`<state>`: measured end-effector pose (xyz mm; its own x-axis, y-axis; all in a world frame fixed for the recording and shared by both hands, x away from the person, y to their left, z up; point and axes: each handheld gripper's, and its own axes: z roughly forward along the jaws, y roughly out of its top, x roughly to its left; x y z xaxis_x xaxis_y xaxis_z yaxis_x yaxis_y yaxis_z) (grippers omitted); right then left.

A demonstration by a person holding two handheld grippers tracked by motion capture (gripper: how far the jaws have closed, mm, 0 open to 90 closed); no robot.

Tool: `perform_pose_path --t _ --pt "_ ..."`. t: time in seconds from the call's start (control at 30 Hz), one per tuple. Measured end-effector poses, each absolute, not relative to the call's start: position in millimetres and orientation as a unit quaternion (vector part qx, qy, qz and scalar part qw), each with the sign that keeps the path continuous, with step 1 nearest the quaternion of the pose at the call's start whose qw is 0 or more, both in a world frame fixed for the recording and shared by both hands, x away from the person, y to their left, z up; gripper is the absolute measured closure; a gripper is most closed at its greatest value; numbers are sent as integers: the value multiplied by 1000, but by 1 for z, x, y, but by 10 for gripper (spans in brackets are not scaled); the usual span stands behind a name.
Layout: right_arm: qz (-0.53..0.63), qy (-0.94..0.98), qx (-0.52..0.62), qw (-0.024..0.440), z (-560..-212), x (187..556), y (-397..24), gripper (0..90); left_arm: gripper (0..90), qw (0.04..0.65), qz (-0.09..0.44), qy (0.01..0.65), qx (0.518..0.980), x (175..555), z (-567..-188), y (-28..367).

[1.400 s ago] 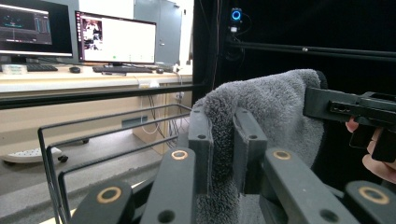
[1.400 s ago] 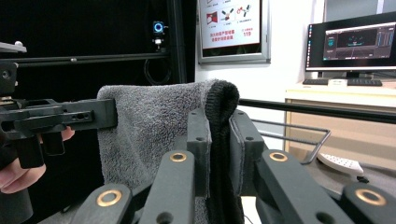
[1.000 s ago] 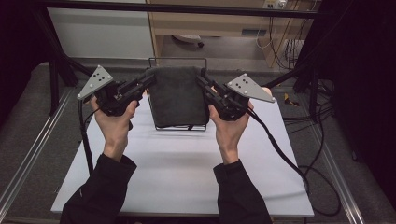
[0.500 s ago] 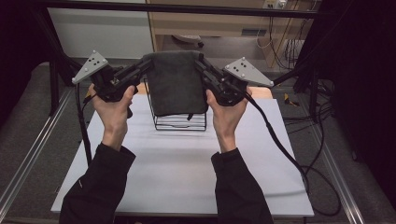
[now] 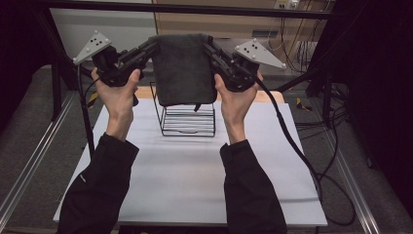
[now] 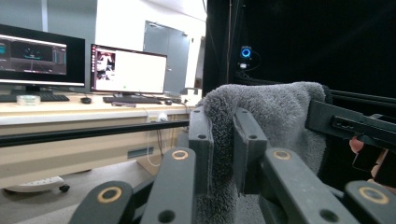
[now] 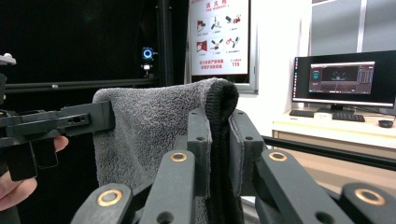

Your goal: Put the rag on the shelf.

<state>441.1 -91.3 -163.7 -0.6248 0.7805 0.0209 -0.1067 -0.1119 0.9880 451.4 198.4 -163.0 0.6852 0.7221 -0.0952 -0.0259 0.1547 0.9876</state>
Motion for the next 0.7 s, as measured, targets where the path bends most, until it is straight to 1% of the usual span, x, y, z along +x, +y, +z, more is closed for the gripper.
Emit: perform_pose_path --t 0.7 --pt "690 572 292 335 -125 486 -86 811 794 695 280 297 592 490 -122 199"
